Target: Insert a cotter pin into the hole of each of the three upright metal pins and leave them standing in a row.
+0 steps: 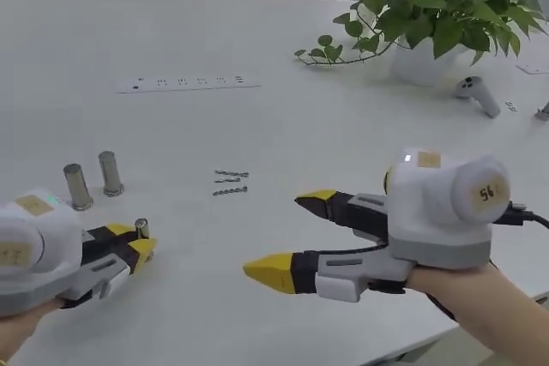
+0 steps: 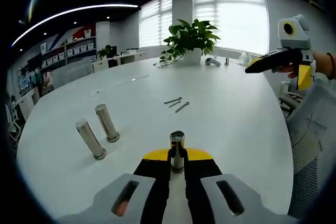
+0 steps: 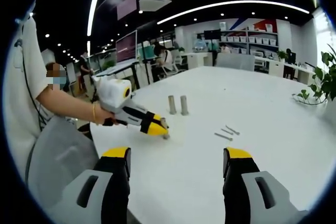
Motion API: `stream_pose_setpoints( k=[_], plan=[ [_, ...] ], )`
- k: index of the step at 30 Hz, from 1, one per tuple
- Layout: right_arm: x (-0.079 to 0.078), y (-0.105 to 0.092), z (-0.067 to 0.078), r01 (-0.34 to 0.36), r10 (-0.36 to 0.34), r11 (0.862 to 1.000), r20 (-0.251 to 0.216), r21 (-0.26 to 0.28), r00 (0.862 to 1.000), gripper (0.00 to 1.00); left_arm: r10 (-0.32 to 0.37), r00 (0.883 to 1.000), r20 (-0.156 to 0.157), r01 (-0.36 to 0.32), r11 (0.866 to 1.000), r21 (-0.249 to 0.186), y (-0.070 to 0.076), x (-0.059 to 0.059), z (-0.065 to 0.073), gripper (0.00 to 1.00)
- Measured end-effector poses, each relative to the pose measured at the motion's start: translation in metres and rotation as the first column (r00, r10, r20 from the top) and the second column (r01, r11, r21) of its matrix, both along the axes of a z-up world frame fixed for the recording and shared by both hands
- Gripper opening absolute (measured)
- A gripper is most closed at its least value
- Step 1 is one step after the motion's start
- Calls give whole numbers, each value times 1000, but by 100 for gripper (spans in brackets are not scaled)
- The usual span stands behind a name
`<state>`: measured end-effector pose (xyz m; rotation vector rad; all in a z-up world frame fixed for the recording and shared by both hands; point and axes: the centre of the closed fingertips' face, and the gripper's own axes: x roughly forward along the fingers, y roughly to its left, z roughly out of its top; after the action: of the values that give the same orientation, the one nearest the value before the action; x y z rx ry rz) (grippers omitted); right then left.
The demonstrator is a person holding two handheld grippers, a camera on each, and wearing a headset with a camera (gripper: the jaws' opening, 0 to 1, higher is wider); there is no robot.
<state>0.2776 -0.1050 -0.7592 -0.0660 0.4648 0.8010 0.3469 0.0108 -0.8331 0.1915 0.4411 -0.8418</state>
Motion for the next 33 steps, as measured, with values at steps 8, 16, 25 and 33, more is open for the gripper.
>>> stream_pose_setpoints(
  k=[8,16,25,33],
  plan=[
    [2,-1,-1,2,-2,1000,-8,-2,1000,72,10,1000,-2,-10,1000,1,1,2,-1,15],
    [6,-3,1,3,-3,1000,-6,-5,1000,66,18,1000,-3,-19,1000,-15,1,2,7,25],
    [20,-13,3,11,-12,999,-18,-35,1000,56,45,999,-16,-46,998,-46,10,-7,19,35],
    [37,-21,1,11,-13,999,-47,-35,999,51,66,998,-3,-66,996,-60,16,-17,32,46]
  ],
)
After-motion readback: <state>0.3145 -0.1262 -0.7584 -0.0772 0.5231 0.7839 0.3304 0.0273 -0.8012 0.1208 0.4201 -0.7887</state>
